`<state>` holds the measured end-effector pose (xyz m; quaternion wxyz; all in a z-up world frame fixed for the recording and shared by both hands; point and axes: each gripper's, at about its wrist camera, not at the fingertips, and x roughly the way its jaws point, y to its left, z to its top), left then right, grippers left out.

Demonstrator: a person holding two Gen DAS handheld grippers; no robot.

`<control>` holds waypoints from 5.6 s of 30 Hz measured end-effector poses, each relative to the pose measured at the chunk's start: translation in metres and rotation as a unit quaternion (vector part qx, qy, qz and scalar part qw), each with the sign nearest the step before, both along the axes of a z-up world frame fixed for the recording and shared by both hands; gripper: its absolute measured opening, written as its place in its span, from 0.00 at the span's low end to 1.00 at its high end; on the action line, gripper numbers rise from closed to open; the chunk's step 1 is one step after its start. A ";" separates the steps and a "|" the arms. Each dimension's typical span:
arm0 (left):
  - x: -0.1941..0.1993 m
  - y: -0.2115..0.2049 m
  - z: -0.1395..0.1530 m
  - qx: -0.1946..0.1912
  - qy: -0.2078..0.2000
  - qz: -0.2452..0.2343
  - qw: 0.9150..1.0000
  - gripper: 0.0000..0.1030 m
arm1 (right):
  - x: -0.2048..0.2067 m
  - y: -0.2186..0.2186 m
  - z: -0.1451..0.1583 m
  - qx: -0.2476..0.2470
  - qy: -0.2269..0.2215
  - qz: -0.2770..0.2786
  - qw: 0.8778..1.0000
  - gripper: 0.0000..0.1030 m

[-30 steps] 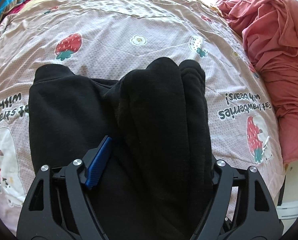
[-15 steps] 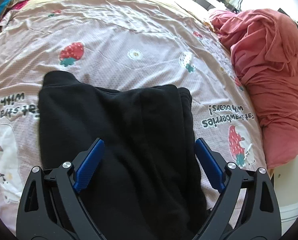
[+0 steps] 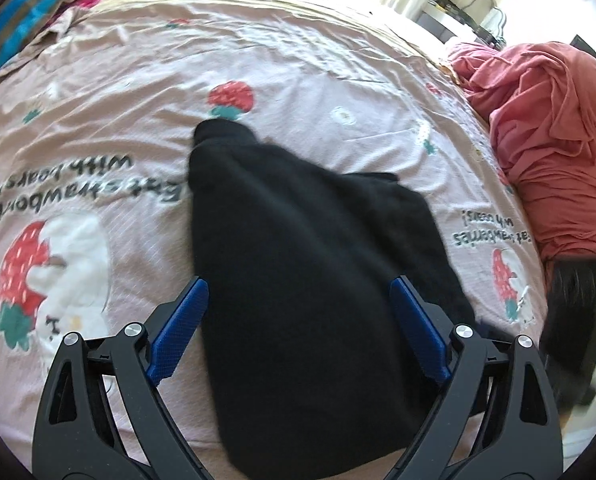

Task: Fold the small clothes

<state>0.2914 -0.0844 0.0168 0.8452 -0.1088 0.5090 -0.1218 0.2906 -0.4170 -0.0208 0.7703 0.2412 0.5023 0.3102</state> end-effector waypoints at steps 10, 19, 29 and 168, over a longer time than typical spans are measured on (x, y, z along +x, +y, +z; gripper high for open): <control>-0.014 0.033 -0.016 -0.003 0.003 0.030 1.000 0.83 | 0.025 0.016 0.017 -0.065 -0.025 0.010 0.997 0.23; -0.019 0.038 -0.009 0.004 -0.011 0.036 0.999 0.83 | 0.019 0.059 0.076 -0.135 -0.164 0.060 0.975 0.21; -0.020 0.031 -0.025 -0.002 0.002 0.025 1.000 0.87 | 0.037 0.043 0.035 -0.128 -0.120 0.043 0.984 0.21; -0.226 0.084 -0.017 0.067 -0.128 0.039 0.989 0.91 | -0.243 0.048 0.017 -0.278 -0.222 -0.114 0.928 0.96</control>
